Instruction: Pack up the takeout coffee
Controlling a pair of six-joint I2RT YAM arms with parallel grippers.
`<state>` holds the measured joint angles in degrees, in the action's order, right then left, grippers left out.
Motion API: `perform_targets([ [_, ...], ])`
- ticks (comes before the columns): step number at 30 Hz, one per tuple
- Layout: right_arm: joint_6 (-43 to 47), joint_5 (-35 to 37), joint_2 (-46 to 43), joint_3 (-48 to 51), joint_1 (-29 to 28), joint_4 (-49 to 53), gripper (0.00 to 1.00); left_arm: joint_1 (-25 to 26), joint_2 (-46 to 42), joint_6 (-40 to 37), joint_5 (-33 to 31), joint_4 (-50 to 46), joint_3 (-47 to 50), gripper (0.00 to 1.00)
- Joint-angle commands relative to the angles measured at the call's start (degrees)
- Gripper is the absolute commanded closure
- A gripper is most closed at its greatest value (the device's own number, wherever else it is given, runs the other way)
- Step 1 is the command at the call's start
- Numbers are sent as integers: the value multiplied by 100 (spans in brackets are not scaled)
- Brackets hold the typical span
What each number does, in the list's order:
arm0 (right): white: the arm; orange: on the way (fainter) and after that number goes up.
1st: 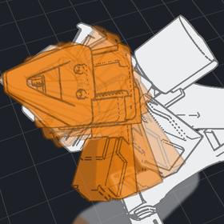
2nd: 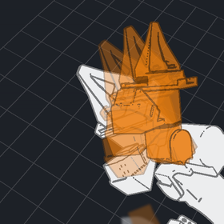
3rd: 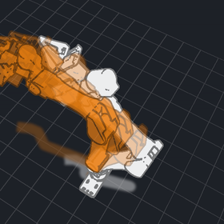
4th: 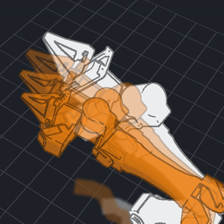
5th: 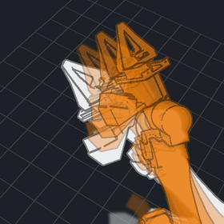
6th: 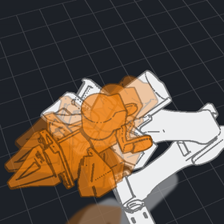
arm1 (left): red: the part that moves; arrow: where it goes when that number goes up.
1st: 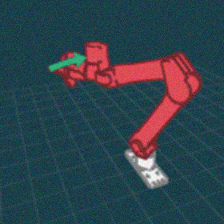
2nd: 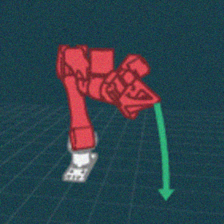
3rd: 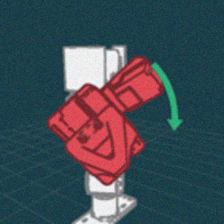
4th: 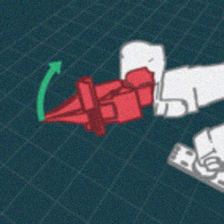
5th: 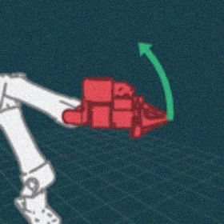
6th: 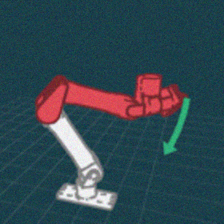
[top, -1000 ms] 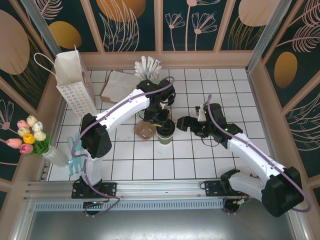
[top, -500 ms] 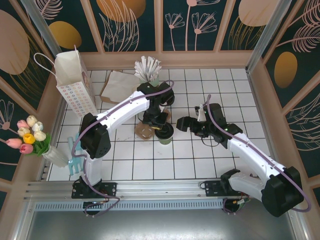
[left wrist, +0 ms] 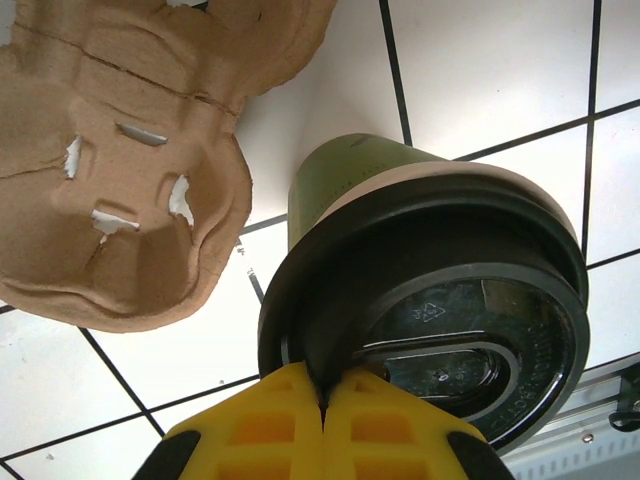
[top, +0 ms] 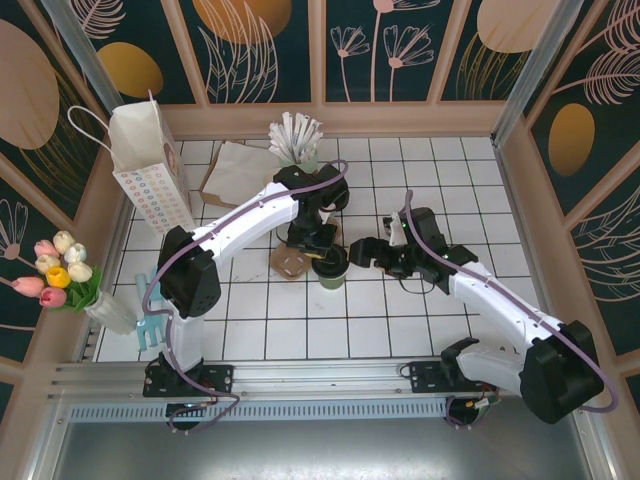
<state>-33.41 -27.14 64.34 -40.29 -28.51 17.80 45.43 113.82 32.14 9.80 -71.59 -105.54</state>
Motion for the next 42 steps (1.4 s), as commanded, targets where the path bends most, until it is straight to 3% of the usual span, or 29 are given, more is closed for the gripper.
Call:
perform_targets([
  [1, -50, -189, 21, 135, -41, -208, 7, -24, 42, 3, 44, 160, 29, 100],
  [11, -115, -275, 68, 157, -41, -273, 11, -30, 41, -32, 74, 137, -75, 100],
  [27, -384, -123, 181, 167, -27, -303, 38, -32, 131, -59, 188, 32, -310, 100],
  [42, -349, -155, 268, 101, -27, -265, 42, -27, 243, -128, 207, -151, -363, 100],
])
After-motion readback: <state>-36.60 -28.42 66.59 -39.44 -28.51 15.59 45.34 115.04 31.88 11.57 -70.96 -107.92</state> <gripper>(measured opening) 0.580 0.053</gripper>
